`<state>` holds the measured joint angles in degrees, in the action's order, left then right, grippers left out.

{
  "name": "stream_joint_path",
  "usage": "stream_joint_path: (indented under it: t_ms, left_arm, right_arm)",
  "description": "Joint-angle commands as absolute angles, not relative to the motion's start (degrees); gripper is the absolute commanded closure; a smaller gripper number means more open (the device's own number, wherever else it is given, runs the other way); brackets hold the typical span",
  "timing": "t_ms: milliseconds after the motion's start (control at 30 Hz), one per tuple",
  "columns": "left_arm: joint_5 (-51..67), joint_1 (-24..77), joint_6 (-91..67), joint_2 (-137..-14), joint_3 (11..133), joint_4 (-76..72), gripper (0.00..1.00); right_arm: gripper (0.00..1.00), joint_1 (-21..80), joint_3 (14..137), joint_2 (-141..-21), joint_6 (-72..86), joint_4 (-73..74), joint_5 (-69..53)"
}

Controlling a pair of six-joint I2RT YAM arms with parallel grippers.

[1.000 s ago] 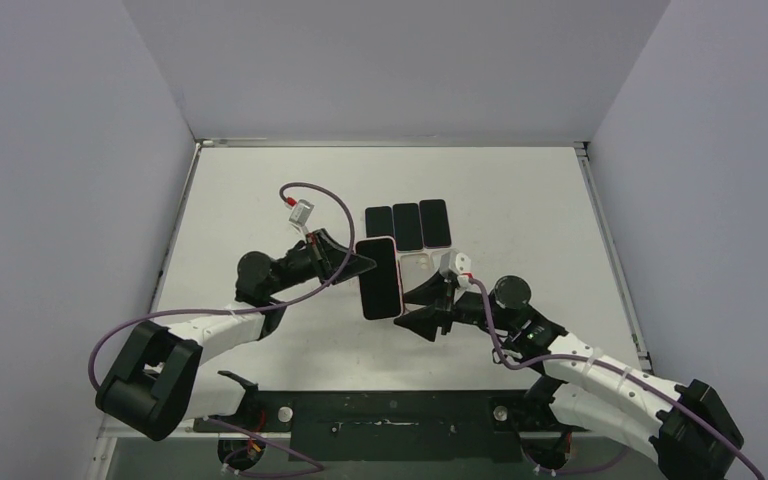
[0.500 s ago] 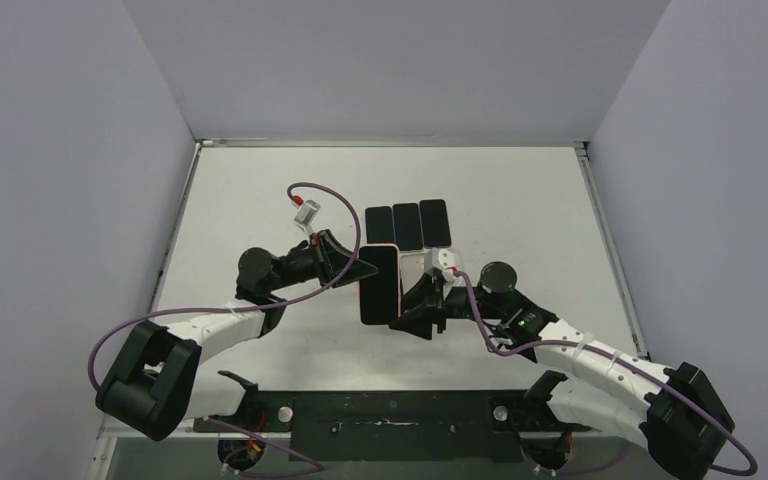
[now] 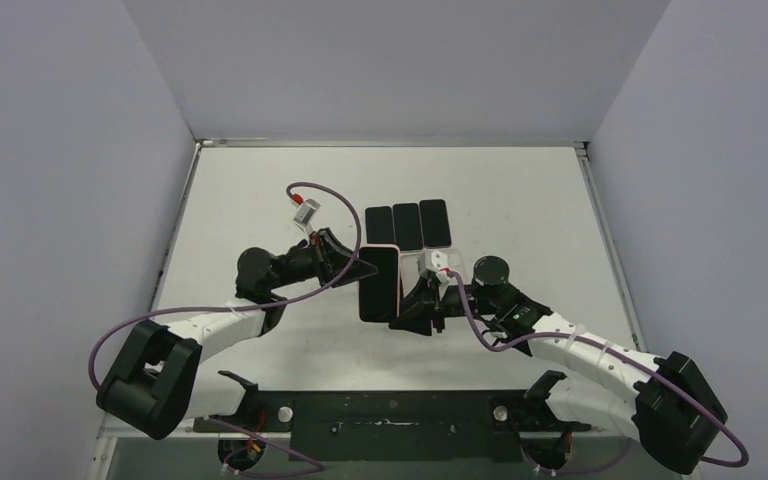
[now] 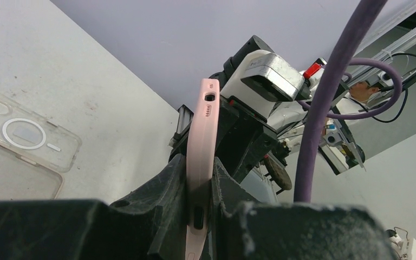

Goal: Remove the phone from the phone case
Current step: Remove the phone case from the phone.

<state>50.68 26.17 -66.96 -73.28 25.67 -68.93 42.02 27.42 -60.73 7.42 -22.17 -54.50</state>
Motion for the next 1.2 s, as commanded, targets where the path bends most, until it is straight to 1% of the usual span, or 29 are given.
stream_joint_path:
  t_ms: [0, 233, 500, 633, 833, 1000, 1133, 1167]
  left_arm:
    - [48.40, 26.93, -73.81, -73.66, 28.27, -76.68, 1.00]
    - [46.76, 28.75, -78.11, -75.57, 27.55, -81.16, 1.00]
    - [47.14, 30.85, -82.10, -78.33, 27.14, -86.68, 1.00]
    - [47.47, 30.93, -82.23, -78.11, 27.09, -86.51, 1.00]
    - [47.43, 30.73, -79.05, -76.12, 26.81, -82.93, 1.00]
    - [45.43, 28.35, -70.40, -72.35, 26.28, -73.37, 1.00]
    - [43.09, 27.95, -61.50, -68.56, 27.98, -62.76, 1.00]
    - [42.59, 27.95, -59.60, -68.01, 28.32, -60.99, 1.00]
  right_arm:
    - [0.99, 42.19, 29.50, -60.23, -3.55, -21.97, -55.49]
    - [1.00, 42.10, 31.76, -59.37, -18.54, -13.25, -52.78]
    - [1.00, 42.09, 36.20, -63.16, -27.36, -6.53, -50.81]
    - [1.00, 42.10, 38.14, -64.30, -29.44, -4.69, -49.98]
    - [1.00, 41.75, 37.48, -63.89, -25.74, -6.81, -49.05]
    - [0.82, 41.36, 33.27, -59.96, -19.11, -8.79, -49.13]
    - [0.62, 41.22, 29.35, -56.67, -11.46, -12.45, -49.27]
    - [0.58, 41.22, 28.60, -56.07, -9.58, -13.58, -49.76]
